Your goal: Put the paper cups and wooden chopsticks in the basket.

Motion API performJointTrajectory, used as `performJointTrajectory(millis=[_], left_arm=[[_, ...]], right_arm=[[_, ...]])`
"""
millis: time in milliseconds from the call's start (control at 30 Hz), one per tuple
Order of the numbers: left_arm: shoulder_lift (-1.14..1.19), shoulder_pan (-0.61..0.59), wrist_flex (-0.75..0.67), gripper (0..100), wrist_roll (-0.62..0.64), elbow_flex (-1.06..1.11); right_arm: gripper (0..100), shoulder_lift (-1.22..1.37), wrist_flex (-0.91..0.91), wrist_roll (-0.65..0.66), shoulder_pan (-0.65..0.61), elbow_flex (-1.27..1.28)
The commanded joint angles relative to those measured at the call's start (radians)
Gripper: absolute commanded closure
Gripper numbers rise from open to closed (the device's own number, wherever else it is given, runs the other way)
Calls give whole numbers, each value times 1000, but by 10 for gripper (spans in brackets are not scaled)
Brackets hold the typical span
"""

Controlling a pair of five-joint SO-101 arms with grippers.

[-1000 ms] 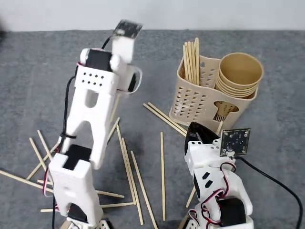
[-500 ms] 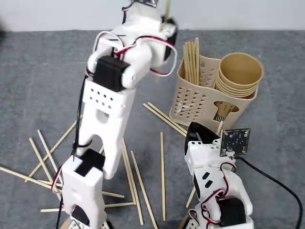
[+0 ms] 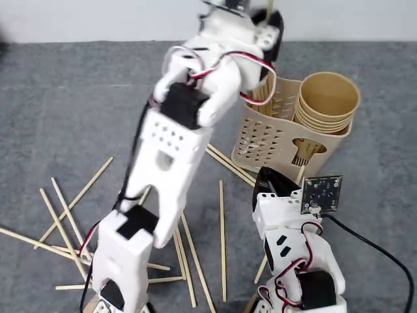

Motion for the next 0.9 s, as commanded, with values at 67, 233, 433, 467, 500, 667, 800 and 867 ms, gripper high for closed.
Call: performJointTrajectory(millis=[67, 233, 433, 467, 500, 667, 800, 867], left_arm=[[-21, 9, 158, 871, 5, -10], [-92, -26, 281, 833, 5, -10], [-176, -181, 485, 857, 0, -8], [-183, -215, 534, 861, -2, -8], [-186, -247, 583, 865, -2, -8], [-238, -442, 615, 946, -68, 193], [-338, -552, 612, 952, -133, 450], [-399, -617, 611, 952, -140, 573]], right_arm=[[990, -4, -24, -9, 4, -6], [990, -4, -24, -9, 4, -6], [990, -4, -24, -9, 4, -6], [990, -4, -24, -9, 4, -6], [990, -4, -24, -9, 4, -6], [990, -4, -24, -9, 4, -6], [990, -4, -25, -9, 4, 5], [990, -4, -38, -9, 4, 9]])
